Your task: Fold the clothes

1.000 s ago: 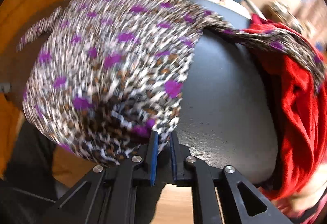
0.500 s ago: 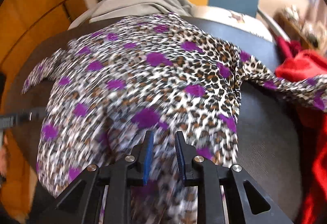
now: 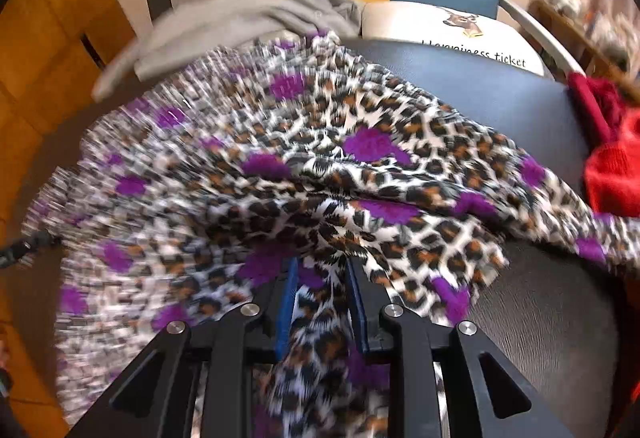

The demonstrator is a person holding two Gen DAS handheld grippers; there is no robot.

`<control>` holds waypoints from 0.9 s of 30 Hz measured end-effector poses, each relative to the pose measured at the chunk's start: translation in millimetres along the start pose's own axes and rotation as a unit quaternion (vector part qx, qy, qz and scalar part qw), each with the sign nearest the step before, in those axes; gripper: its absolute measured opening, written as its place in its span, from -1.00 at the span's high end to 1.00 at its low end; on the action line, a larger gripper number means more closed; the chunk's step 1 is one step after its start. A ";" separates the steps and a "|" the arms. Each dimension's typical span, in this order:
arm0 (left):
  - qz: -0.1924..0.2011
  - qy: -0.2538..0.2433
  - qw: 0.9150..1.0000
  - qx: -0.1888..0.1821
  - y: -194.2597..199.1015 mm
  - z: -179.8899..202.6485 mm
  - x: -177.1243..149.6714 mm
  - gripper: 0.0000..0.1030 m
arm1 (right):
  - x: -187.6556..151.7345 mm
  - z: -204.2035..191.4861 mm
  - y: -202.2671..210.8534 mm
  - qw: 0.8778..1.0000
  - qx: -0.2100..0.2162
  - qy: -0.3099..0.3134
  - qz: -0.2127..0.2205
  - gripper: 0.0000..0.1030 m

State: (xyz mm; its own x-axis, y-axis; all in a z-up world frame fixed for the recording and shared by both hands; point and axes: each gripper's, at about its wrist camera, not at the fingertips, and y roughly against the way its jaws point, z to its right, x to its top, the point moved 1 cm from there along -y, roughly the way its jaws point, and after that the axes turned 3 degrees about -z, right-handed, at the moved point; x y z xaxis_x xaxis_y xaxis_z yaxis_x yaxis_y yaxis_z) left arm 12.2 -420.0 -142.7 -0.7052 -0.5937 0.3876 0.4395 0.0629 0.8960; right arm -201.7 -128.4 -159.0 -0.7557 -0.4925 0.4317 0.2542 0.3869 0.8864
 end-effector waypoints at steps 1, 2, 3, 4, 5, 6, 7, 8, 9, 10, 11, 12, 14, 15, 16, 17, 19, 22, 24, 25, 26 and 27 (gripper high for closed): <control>0.004 -0.004 1.000 -0.022 10.2 2.4 -9.0 0.89 | -10.0 5.1 18.5 0.999 0.039 -0.001 0.015 0.51; 0.009 -0.008 0.999 -0.044 20.4 4.9 -17.9 0.88 | -20.5 9.6 31.9 0.998 0.064 0.002 0.022 0.51; 0.013 -0.012 0.998 -0.066 30.6 7.3 -26.9 0.88 | -31.8 14.6 44.8 0.996 0.086 0.006 0.028 0.51; 0.011 -0.019 0.996 -0.085 35.7 12.0 -37.7 0.87 | -47.9 22.1 54.5 0.996 0.085 0.009 0.024 0.51; 0.000 -0.028 0.995 -0.099 33.4 19.9 -51.1 0.87 | -64.0 29.6 64.2 0.996 0.084 0.013 0.021 0.51; -0.011 -0.038 0.993 -0.113 31.1 27.9 -64.6 0.87 | -80.5 37.2 73.0 0.996 0.082 0.017 0.017 0.51; -0.025 -0.049 0.990 -0.126 26.0 37.0 -79.6 0.87 | -99.1 44.9 75.1 0.997 0.075 0.025 0.009 0.50; -0.042 -0.063 0.988 -0.134 19.2 45.3 -95.1 0.87 | -110.4 52.7 72.1 0.997 0.067 0.027 0.000 0.51; -0.052 -0.076 0.987 -0.134 17.5 50.5 -108.4 0.87 | -115.6 59.9 68.0 0.998 0.061 0.016 -0.001 0.50; -0.060 -0.082 0.986 -0.135 15.8 56.5 -120.8 0.87 | -120.8 67.0 63.9 0.998 0.056 0.006 -0.003 0.49; -0.069 -0.082 0.984 -0.142 13.0 61.5 -129.9 0.87 | -126.0 74.2 59.8 0.999 0.050 -0.005 -0.005 0.48; -0.072 -0.082 0.983 -0.145 12.5 64.8 -135.7 0.87 | -130.0 80.5 56.2 0.999 0.045 -0.015 -0.004 0.48; -0.068 -0.086 0.986 -0.128 10.5 70.3 -146.8 0.87 | -118.8 76.5 52.4 0.998 0.051 -0.011 0.022 0.48; -0.072 -0.087 0.985 -0.128 8.3 72.2 -149.6 0.87 | -111.9 71.4 43.3 0.999 0.052 -0.004 0.015 0.48; -0.076 -0.087 0.986 -0.124 4.9 73.3 -152.9 0.87 | -105.0 66.3 34.1 0.999 0.052 0.002 0.008 0.48; -0.080 -0.088 0.986 -0.115 1.4 74.5 -155.6 0.88 | -98.8 61.1 26.1 0.999 0.052 0.009 0.001 0.47; -0.082 -0.097 0.987 -0.103 -2.0 76.2 -154.7 0.88 | -96.5 51.0 25.9 0.999 0.032 0.025 -0.018 0.59; -0.086 -0.128 0.987 -0.054 -2.7 79.2 -146.3 0.87 | -109.1 48.6 50.3 0.998 0.053 0.021 -0.034 0.90; -0.089 -0.141 0.986 -0.027 -2.9 76.3 -140.2 0.87 | -124.9 54.3 83.4 0.996 0.086 0.011 -0.031 0.90; -0.091 -0.140 0.986 -0.017 -1.1 70.9 -135.9 0.87 | -132.4 57.0 98.3 0.995 0.099 0.006 -0.031 0.89; -0.096 -0.137 0.986 -0.014 -0.2 65.9 -132.2 0.87 | -137.1 59.0 101.2 0.995 0.093 0.005 -0.034 0.85; -0.103 -0.132 0.986 -0.019 -0.6 61.4 -129.2 0.88 | -141.8 61.0 104.1 0.995 0.087 0.005 -0.038 0.81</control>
